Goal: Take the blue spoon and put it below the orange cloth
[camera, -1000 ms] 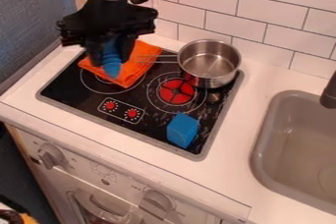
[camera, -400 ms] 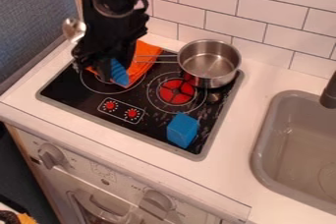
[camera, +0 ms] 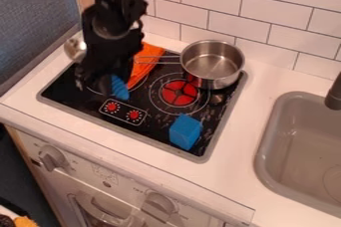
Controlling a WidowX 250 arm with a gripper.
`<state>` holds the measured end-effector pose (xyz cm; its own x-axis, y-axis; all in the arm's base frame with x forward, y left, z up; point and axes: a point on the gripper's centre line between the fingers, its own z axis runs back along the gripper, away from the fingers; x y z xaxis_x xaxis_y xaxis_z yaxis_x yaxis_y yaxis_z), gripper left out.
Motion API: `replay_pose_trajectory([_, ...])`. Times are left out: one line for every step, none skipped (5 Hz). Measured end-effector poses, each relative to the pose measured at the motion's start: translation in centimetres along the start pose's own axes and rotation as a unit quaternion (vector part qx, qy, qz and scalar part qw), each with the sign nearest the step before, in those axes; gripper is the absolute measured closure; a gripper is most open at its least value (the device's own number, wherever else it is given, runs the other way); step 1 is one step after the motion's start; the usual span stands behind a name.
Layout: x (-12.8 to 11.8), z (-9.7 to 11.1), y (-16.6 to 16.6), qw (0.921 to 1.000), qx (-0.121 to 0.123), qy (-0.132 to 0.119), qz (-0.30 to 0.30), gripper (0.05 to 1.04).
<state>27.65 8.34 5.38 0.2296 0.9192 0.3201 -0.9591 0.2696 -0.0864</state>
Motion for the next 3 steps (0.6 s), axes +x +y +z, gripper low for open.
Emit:
replay_pose_trajectory([-0.2, -0.7, 0.0, 0.9999, 0.0, 0.012, 0.007, 0.653])
replay_pose_trajectory([-1.2, -2.4, -0.2, 0.9994, 0.004, 0.034, 0.011, 0.653])
replay_pose_trajectory([-1.8, -3.5, -0.1, 0.9986, 0.007, 0.051, 0.009, 0.653])
